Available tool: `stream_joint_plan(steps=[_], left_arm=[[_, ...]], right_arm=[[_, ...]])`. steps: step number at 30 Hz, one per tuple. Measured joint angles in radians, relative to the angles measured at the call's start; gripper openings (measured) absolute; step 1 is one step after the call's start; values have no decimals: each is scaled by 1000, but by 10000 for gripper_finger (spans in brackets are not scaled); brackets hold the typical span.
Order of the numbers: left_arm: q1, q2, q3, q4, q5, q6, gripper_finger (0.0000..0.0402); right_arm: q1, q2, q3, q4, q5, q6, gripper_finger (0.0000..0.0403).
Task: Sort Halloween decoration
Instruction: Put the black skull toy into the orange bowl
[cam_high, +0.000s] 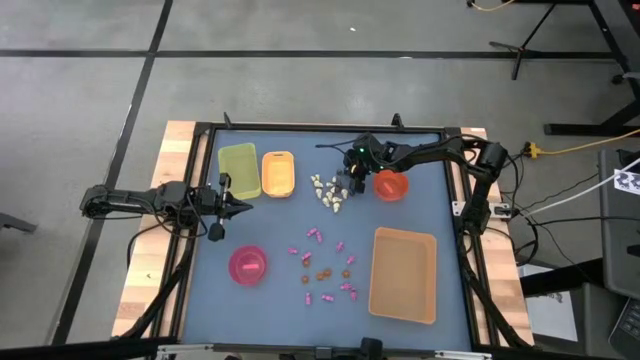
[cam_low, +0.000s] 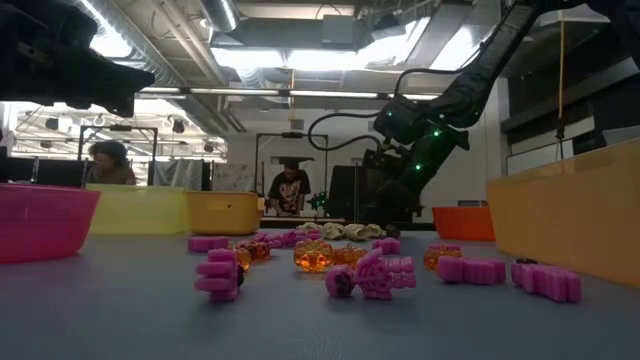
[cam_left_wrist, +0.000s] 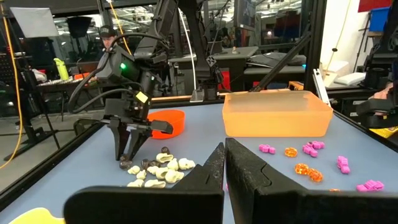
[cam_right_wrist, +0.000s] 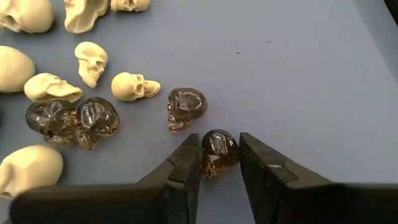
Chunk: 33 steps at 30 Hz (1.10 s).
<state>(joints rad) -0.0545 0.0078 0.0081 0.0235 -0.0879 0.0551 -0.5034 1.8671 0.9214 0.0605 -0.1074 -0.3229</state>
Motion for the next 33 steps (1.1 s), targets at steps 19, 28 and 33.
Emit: stream_joint_plan(steps=[19, 28, 33], left_arm=[[0, 0, 0, 0, 0, 0, 0], [0, 0, 0, 0, 0, 0, 0], [0, 0, 0, 0, 0, 0, 0]], right_arm=[[0, -21, 102, -178, 7, -13, 86], [0, -30, 376, -697, -3, -25, 86], [19, -30, 516, -975, -9, -24, 86]])
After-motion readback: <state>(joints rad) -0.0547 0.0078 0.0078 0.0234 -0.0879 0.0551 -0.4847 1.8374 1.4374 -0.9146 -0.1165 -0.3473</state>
